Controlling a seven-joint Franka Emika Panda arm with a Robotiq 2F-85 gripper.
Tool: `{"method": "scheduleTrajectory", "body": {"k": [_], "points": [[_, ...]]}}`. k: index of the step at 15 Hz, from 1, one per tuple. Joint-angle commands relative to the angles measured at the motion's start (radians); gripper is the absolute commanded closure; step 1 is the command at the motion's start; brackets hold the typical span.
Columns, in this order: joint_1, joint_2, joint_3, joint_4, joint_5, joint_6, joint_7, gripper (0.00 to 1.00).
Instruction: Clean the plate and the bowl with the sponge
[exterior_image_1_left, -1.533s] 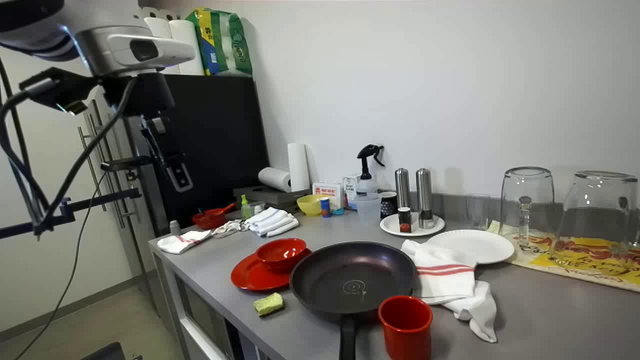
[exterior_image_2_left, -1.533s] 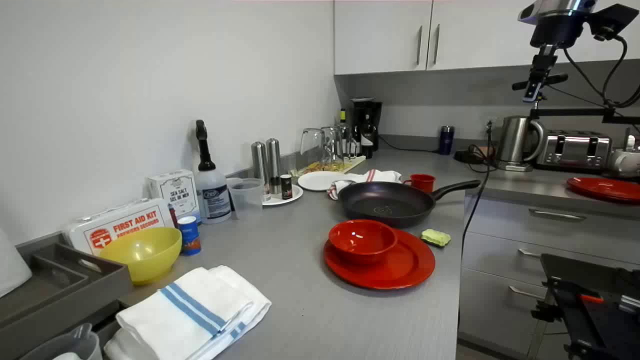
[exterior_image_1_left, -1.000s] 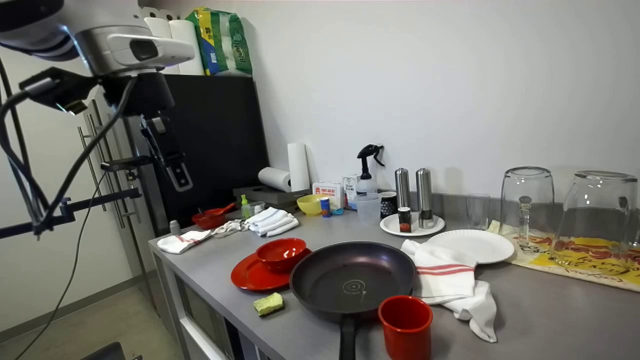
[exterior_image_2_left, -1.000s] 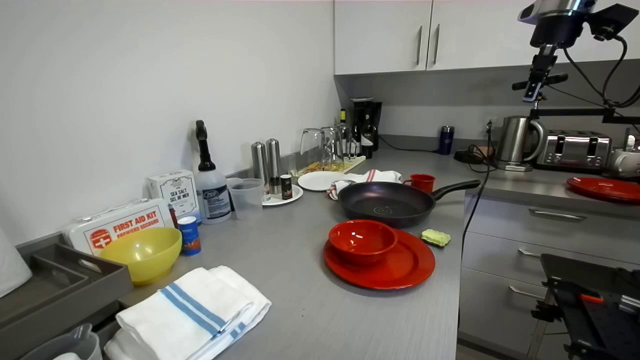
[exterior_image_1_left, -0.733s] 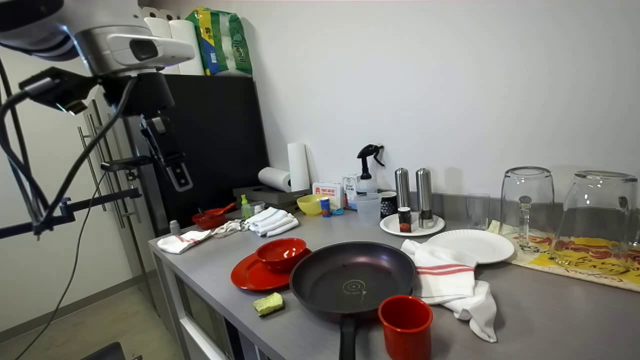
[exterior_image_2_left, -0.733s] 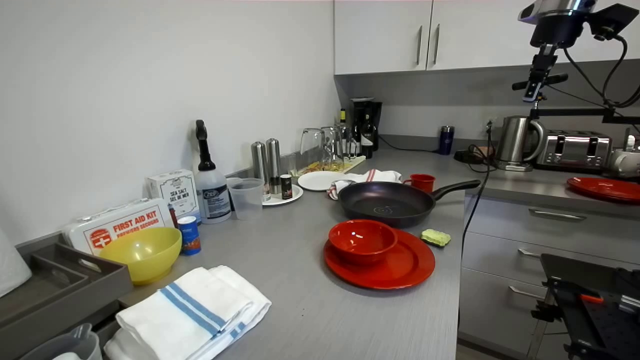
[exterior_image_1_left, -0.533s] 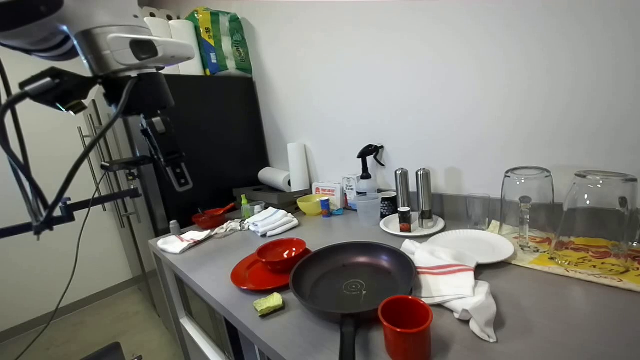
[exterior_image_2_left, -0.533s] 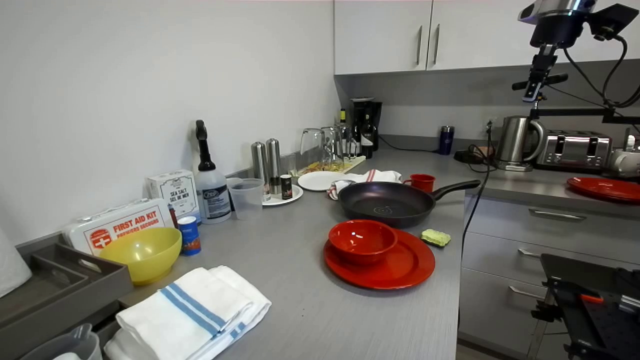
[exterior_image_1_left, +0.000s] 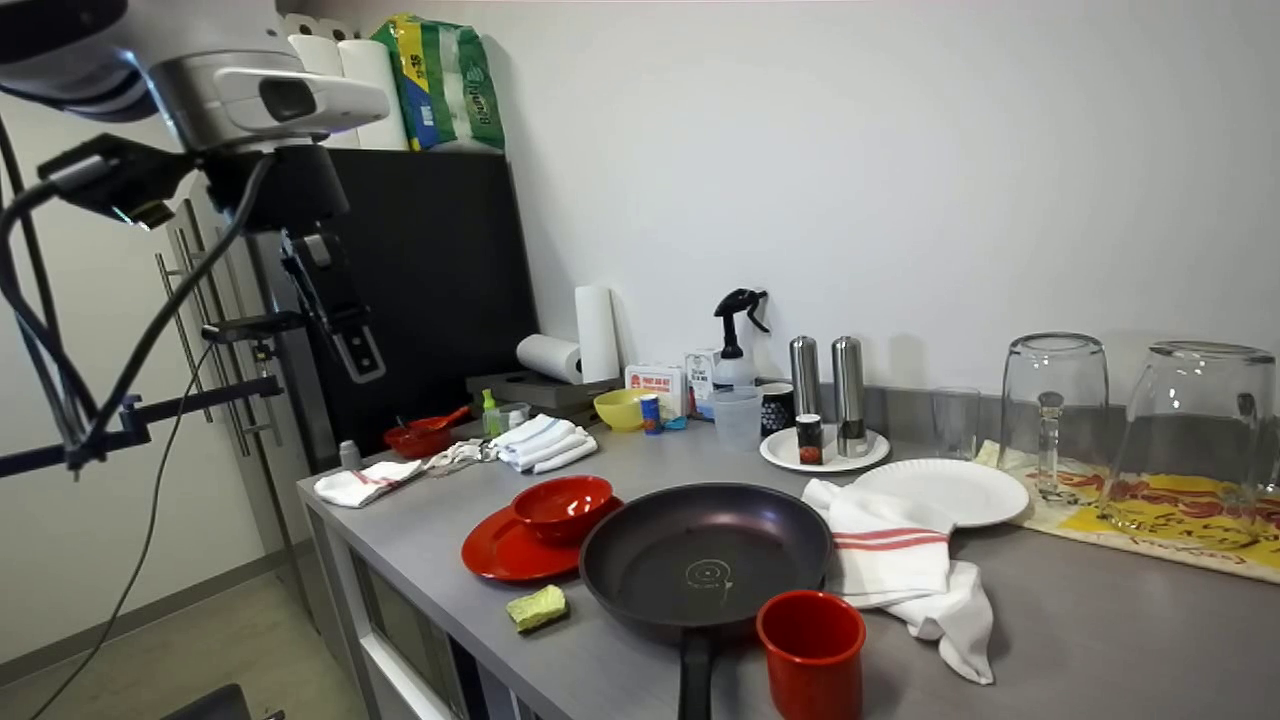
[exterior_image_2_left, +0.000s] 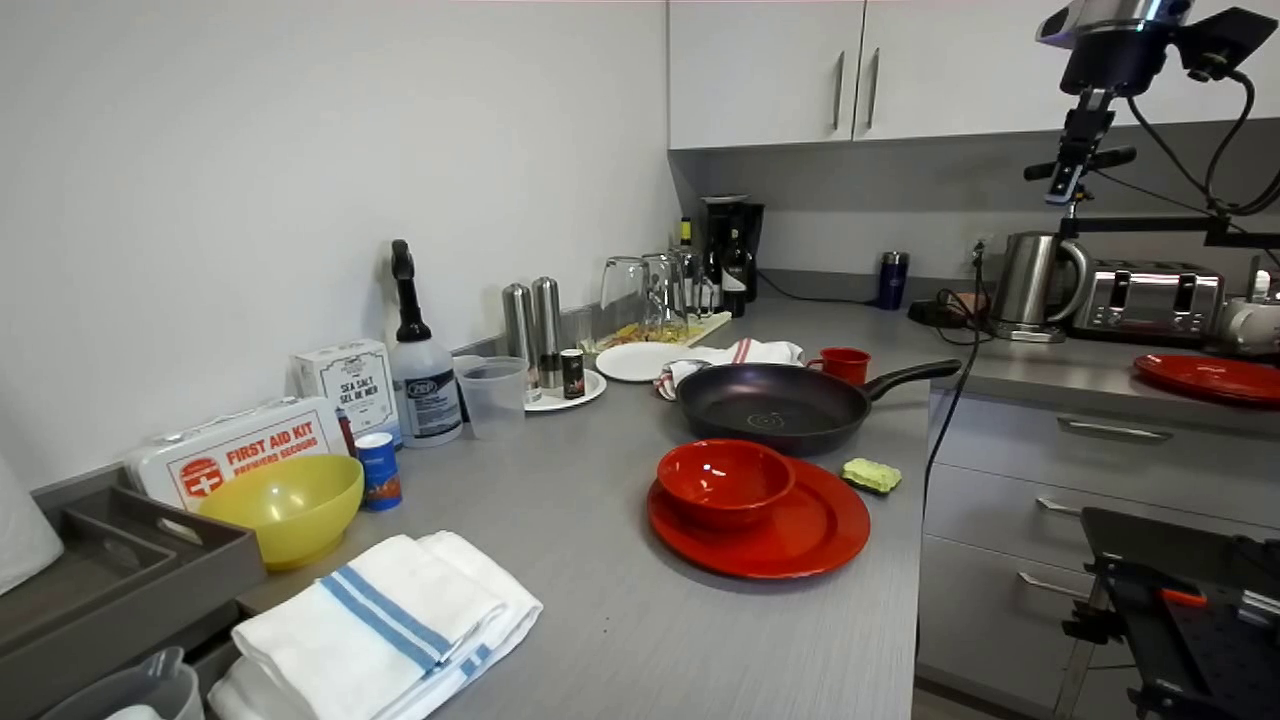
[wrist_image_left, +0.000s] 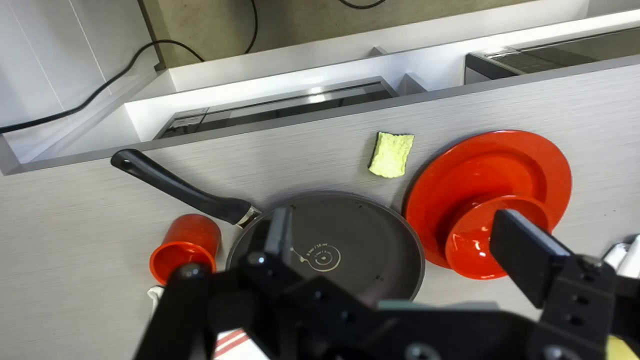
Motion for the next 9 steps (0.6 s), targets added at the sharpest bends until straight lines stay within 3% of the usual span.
{"method": "scheduleTrajectory", "body": {"k": [1, 5, 9], "points": [[-0.001, 0.002, 0.001, 0.003, 0.001, -0.003, -0.001, 0.00], [-0.004, 0.024, -0.002, 0.001, 0.007, 0.011, 0.015, 0.00], [-0.003, 0.100, 0.006, -0.023, 0.040, 0.096, 0.086, 0.00]]}}
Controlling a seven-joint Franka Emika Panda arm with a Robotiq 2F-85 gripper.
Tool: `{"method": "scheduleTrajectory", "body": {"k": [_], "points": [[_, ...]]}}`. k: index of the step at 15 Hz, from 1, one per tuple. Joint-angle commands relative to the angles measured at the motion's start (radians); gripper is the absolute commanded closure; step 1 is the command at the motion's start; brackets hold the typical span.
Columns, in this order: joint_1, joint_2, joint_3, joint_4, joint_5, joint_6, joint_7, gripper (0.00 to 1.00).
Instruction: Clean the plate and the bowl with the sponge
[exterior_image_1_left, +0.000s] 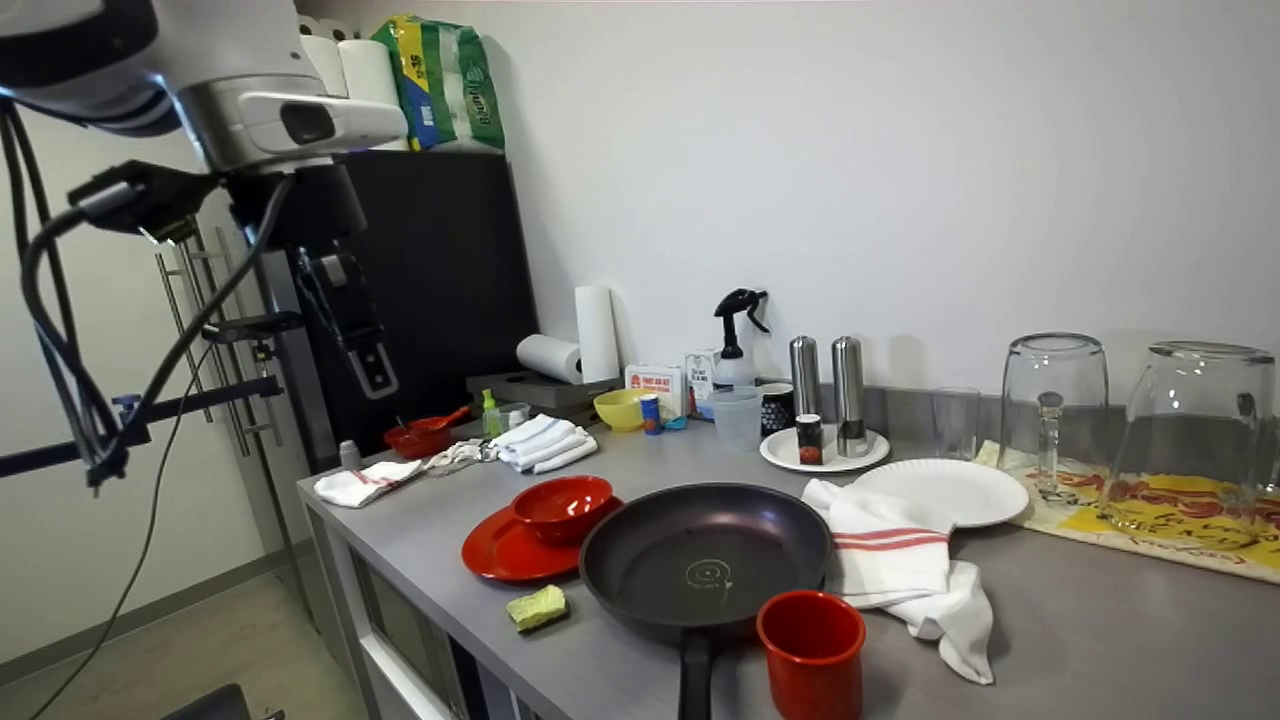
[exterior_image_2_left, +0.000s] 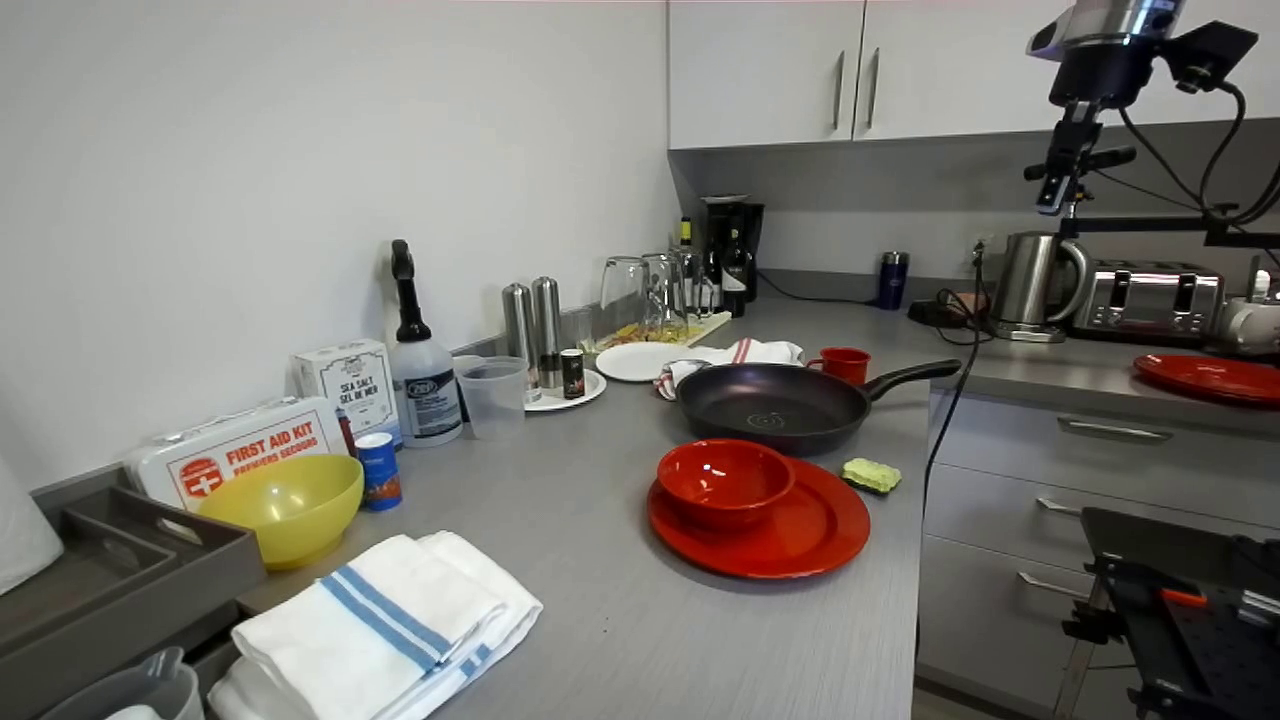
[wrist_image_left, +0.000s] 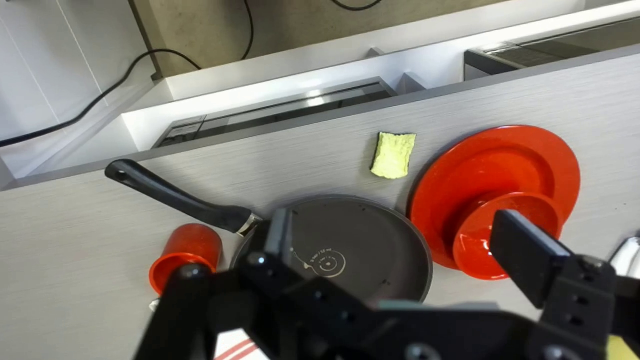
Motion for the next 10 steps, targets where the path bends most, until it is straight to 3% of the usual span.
{"method": "scheduleTrajectory", "body": {"k": [1, 6, 10], "points": [[-0.002, 0.087, 0.013, -0.023, 0.036, 0.094, 0.069, 0.00], [-0.013, 0.181, 0.079, -0.082, 0.037, 0.204, 0.187, 0.00], [0.003, 0.179, 0.146, -0.165, 0.019, 0.284, 0.242, 0.00]]}}
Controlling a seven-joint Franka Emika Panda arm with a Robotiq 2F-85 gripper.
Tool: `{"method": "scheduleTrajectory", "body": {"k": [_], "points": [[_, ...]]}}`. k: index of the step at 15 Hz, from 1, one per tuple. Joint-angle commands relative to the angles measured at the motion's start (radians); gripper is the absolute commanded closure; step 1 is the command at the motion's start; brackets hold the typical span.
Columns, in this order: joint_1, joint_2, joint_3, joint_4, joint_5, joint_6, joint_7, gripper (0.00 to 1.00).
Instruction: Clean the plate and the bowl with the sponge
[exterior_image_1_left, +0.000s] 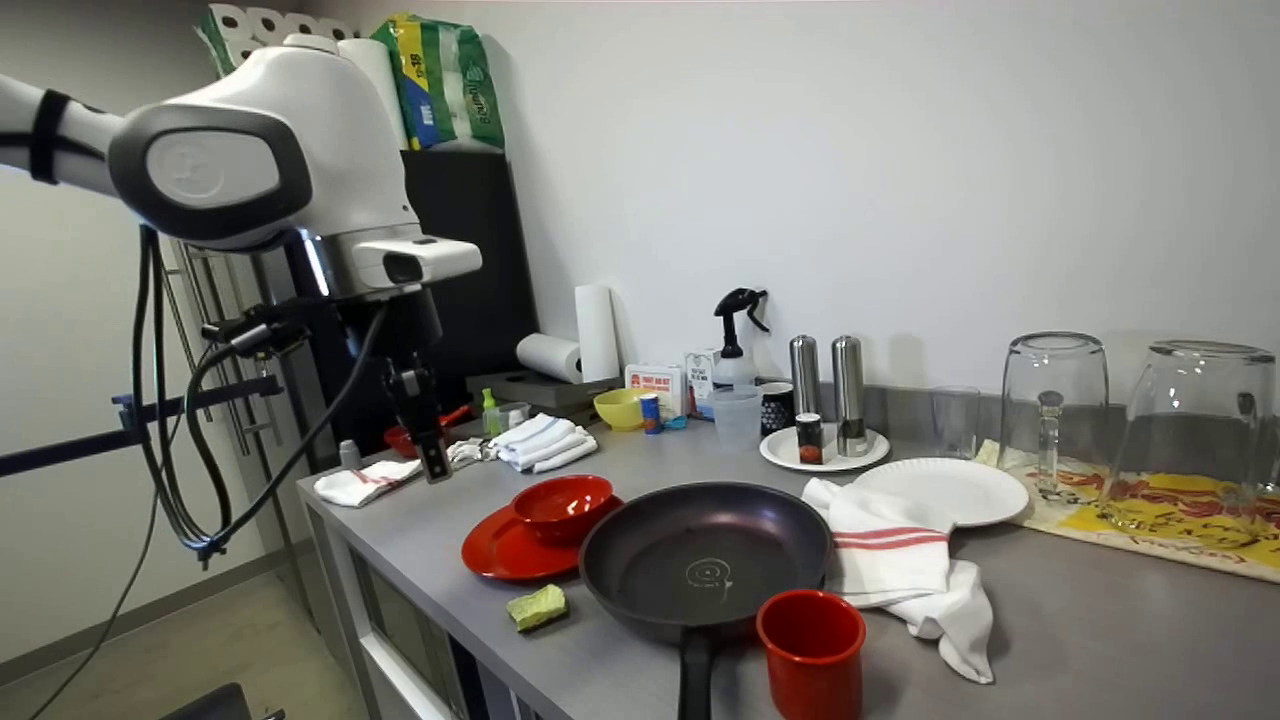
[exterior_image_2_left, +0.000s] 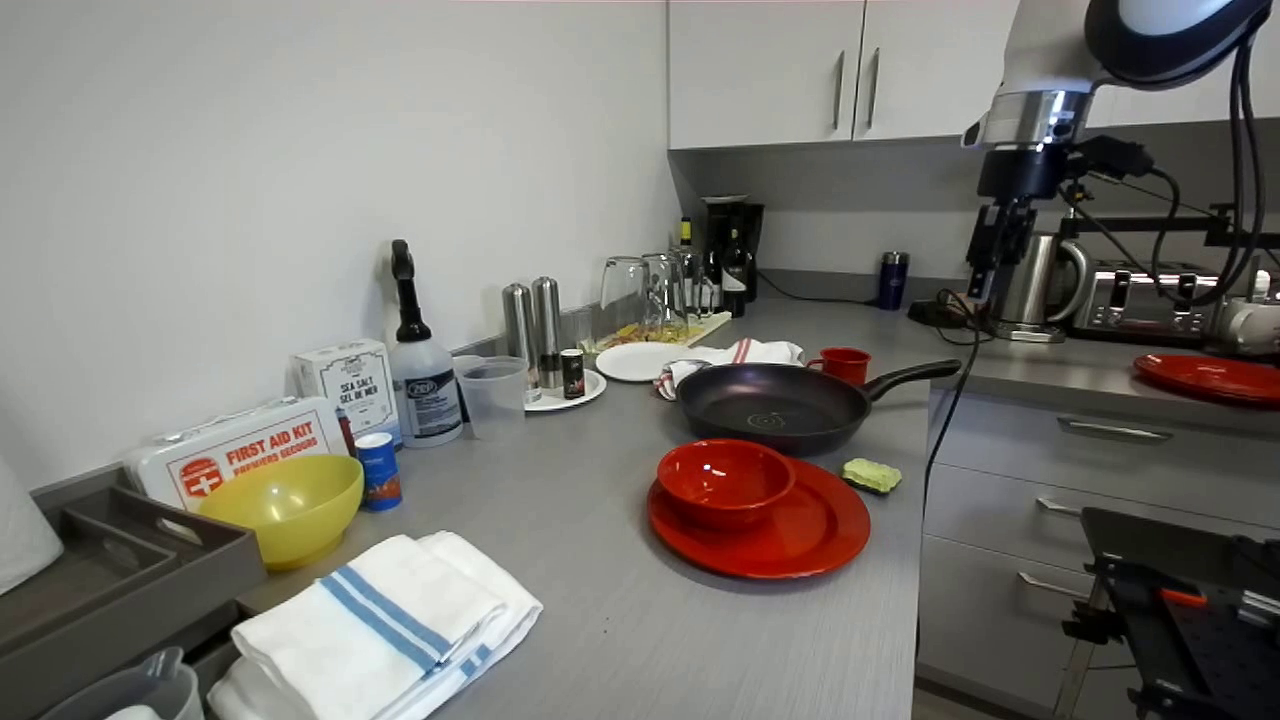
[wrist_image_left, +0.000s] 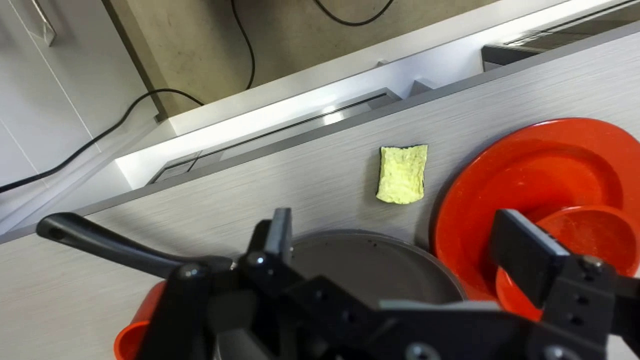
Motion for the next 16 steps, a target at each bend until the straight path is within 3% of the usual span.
{"method": "scheduleTrajectory", "body": {"k": [1, 9, 16], "points": [[0.002, -0.015, 0.066, -0.075, -0.006, 0.081, 0.065, 0.00], [0.016, 0.046, 0.161, -0.191, 0.013, 0.264, 0.225, 0.00], [-0.006, 0.263, 0.235, -0.160, -0.023, 0.524, 0.376, 0.00]]}}
